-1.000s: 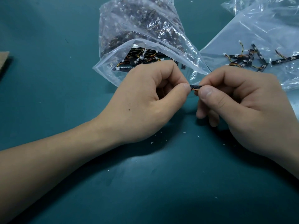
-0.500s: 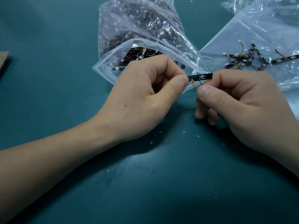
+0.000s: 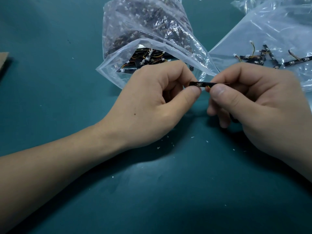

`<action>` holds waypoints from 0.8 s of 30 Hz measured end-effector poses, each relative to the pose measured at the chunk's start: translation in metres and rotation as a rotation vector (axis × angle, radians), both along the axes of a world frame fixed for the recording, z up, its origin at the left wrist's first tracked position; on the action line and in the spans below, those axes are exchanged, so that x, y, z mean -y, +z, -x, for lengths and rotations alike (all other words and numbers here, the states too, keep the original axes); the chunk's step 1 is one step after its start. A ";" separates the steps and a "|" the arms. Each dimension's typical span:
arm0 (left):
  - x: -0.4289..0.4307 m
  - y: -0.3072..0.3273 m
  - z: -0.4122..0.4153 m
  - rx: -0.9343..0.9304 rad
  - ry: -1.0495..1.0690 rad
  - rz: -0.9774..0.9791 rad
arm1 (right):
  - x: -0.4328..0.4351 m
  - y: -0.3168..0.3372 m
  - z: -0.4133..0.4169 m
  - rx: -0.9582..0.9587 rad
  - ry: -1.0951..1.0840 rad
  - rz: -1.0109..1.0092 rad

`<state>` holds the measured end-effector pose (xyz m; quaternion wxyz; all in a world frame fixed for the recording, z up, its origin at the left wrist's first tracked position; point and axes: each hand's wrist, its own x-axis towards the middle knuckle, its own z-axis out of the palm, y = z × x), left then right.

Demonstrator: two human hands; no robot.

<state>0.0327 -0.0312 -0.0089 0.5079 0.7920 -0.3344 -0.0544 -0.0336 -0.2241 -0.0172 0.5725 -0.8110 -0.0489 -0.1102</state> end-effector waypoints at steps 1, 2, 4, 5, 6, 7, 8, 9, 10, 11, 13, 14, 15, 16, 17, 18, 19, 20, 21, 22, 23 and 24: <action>0.000 0.000 0.000 -0.004 -0.009 0.001 | 0.000 0.000 0.000 0.001 0.005 0.012; 0.000 0.000 0.001 -0.007 -0.023 -0.002 | 0.001 -0.001 0.000 0.006 0.010 0.028; -0.001 0.000 0.002 0.004 -0.046 -0.021 | 0.002 -0.001 0.001 0.012 0.026 0.059; 0.000 0.000 0.002 0.012 -0.049 -0.031 | 0.002 0.000 0.001 0.014 0.033 0.069; -0.001 0.000 0.002 0.017 -0.046 -0.037 | 0.002 -0.001 0.001 0.014 0.037 0.072; -0.001 0.000 0.001 0.020 -0.041 -0.040 | 0.001 -0.001 0.001 0.012 0.038 0.066; -0.001 0.000 0.001 0.021 -0.034 -0.041 | 0.001 -0.001 0.001 0.008 0.037 0.054; -0.001 0.000 0.001 0.019 -0.026 -0.040 | 0.001 -0.001 0.001 0.003 0.034 0.040; -0.001 0.000 0.000 0.013 -0.018 -0.034 | 0.000 -0.001 0.001 -0.002 0.032 0.025; 0.000 -0.001 0.000 0.004 -0.012 -0.023 | 0.000 -0.001 0.001 -0.006 0.030 0.010; 0.000 -0.001 0.000 -0.012 -0.005 0.000 | 0.000 -0.001 0.001 -0.008 0.032 0.001; 0.000 0.000 0.000 -0.018 -0.005 0.005 | 0.000 -0.002 0.000 -0.010 0.035 0.009; 0.000 0.000 0.000 -0.022 -0.006 0.008 | 0.000 -0.002 0.000 -0.016 0.043 0.020; 0.000 -0.001 0.000 -0.024 -0.009 0.009 | 0.000 -0.002 0.000 -0.022 0.053 0.030; 0.000 -0.001 0.000 -0.024 -0.012 0.010 | 0.000 -0.001 0.001 -0.028 0.064 0.032; 0.000 -0.001 0.000 -0.024 -0.018 0.012 | 0.000 -0.001 0.002 -0.031 0.075 0.022; 0.000 0.000 0.000 -0.021 -0.024 0.014 | 0.000 0.000 0.002 -0.037 0.082 -0.003; 0.000 0.000 -0.001 -0.016 -0.032 0.018 | 0.001 0.000 0.003 -0.041 0.083 -0.026; 0.000 0.000 -0.001 -0.010 -0.040 0.023 | 0.001 0.001 0.003 -0.040 0.080 -0.030; 0.000 0.000 -0.001 -0.008 -0.044 0.026 | 0.001 0.001 0.002 -0.035 0.069 -0.011; 0.000 0.001 -0.001 -0.007 -0.043 0.026 | 0.000 0.001 0.002 -0.027 0.057 0.018; 0.000 0.001 -0.001 -0.004 -0.037 0.019 | 0.000 0.000 0.002 -0.018 0.043 0.041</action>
